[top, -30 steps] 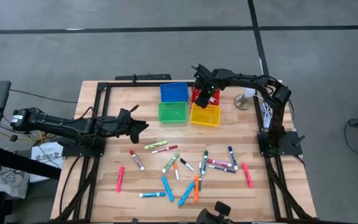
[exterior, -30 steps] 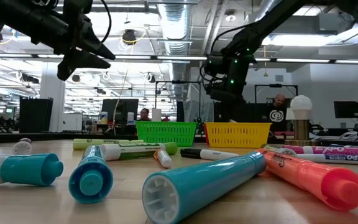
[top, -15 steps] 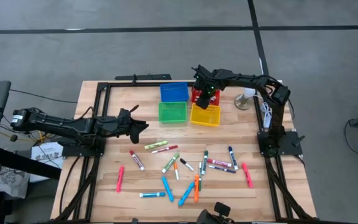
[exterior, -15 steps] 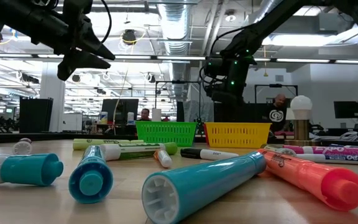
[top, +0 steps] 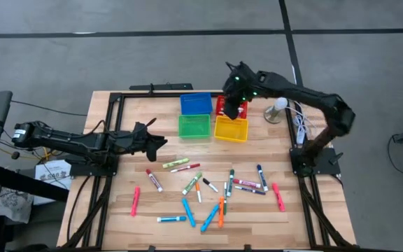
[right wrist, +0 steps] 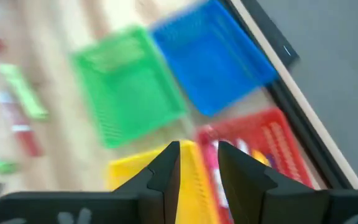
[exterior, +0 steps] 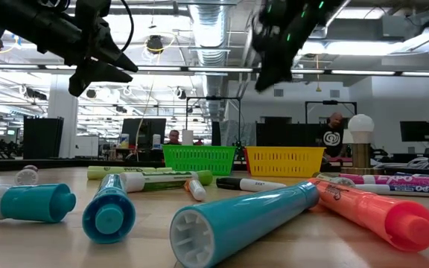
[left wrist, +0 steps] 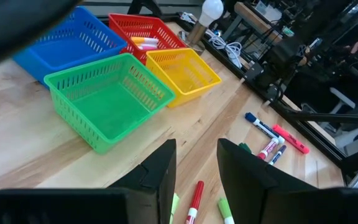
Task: Pick & Place Markers
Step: Put the black highlighter into the red bin
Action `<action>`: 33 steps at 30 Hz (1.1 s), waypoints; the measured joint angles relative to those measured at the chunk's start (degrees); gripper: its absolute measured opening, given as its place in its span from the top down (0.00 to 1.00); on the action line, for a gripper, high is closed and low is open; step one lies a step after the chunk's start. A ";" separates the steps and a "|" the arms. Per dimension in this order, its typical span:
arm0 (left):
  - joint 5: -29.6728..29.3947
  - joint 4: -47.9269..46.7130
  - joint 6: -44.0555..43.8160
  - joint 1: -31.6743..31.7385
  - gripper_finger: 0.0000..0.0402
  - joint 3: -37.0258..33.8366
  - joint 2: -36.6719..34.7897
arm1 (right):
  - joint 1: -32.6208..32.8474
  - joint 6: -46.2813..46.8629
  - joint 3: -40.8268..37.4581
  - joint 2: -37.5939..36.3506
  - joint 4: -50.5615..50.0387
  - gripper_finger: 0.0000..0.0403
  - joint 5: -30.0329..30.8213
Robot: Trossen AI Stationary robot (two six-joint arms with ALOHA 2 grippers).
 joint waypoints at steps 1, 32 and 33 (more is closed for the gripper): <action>0.00 -0.01 0.00 0.00 0.71 0.00 0.00 | 1.35 -0.02 0.00 -1.56 -0.11 0.76 -0.60; 1.92 0.24 -0.20 0.00 0.71 -0.04 0.17 | 44.58 6.12 -0.04 -6.40 0.33 0.76 -4.22; 2.79 0.32 -0.21 0.00 0.71 -0.04 0.17 | 44.96 6.12 -0.04 -5.77 0.55 0.76 -4.21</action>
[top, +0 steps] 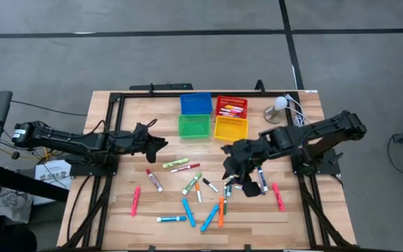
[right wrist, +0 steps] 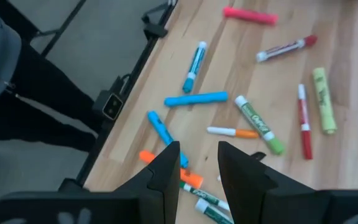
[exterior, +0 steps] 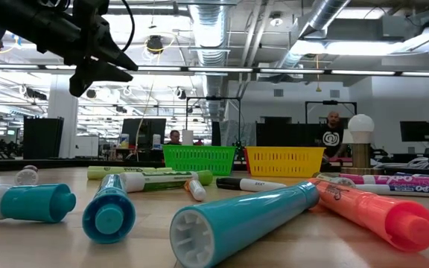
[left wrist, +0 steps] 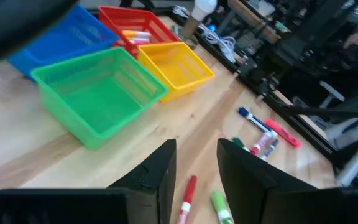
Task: Pick & Place Markers
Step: Put the black highlighter into the red bin
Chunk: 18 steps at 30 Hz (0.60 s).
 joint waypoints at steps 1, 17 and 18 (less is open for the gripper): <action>1.05 -0.02 0.00 0.00 0.71 0.00 0.00 | 0.33 0.01 0.00 0.65 0.54 0.76 0.01; 5.18 -0.02 4.30 -0.02 0.71 0.00 0.00 | 0.17 20.22 0.02 14.02 3.34 0.63 1.01; 5.18 -0.03 4.39 -0.02 0.71 0.00 0.00 | 0.17 21.65 0.02 14.80 3.46 0.61 1.27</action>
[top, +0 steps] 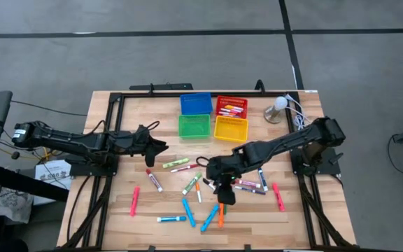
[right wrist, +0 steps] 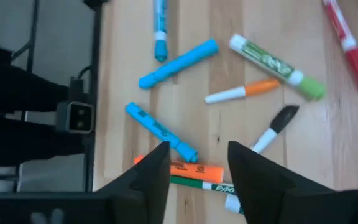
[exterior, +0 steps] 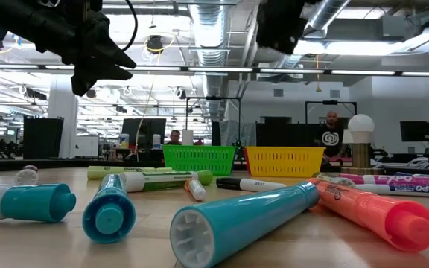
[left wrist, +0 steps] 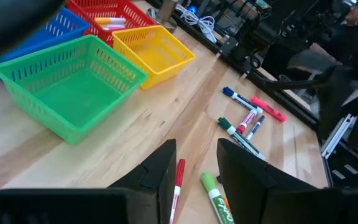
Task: Pick & Place Markers
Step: Put the black highlighter into the red bin
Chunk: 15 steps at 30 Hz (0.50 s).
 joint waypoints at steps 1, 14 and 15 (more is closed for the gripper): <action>0.00 0.00 0.04 0.00 0.71 0.00 0.00 | 0.00 1.40 0.00 0.80 0.29 0.58 0.24; -0.01 -0.11 1.34 0.02 0.71 0.00 0.00 | -0.77 11.52 0.31 10.19 2.61 0.41 3.81; -0.01 -0.12 2.12 0.02 0.71 0.00 0.00 | -1.08 11.64 0.75 10.64 2.08 0.41 4.18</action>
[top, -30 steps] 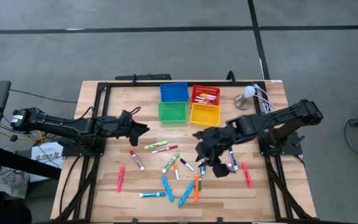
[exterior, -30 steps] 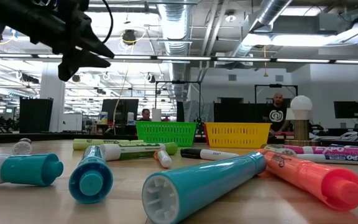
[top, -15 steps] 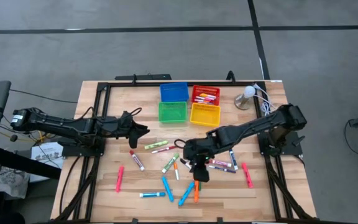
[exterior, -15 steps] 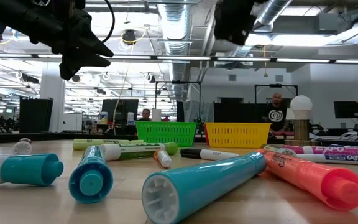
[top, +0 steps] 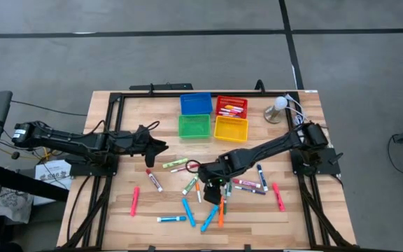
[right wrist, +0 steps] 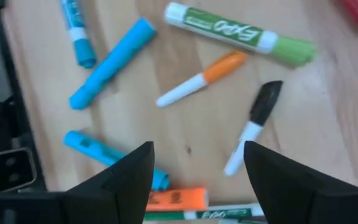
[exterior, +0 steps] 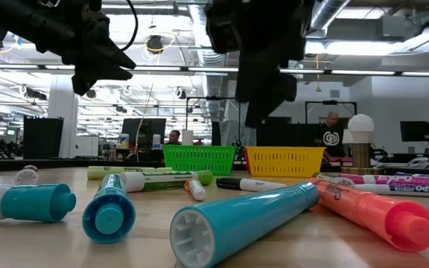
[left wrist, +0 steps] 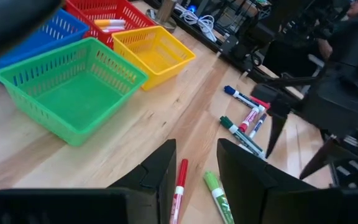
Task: Pick & Place Markers
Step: Put the black highlighter into the red bin
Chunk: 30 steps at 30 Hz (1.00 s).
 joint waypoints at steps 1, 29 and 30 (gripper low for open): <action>0.01 0.00 0.66 0.00 0.71 0.00 0.00 | -0.28 0.02 0.37 0.35 -0.82 0.41 0.50; -0.02 -0.01 5.72 0.00 0.71 0.00 0.00 | -1.60 2.76 2.34 6.21 -4.88 0.41 4.11; -0.02 -0.01 5.72 0.00 0.71 0.00 0.00 | -1.46 2.95 2.33 6.77 -5.38 0.41 4.05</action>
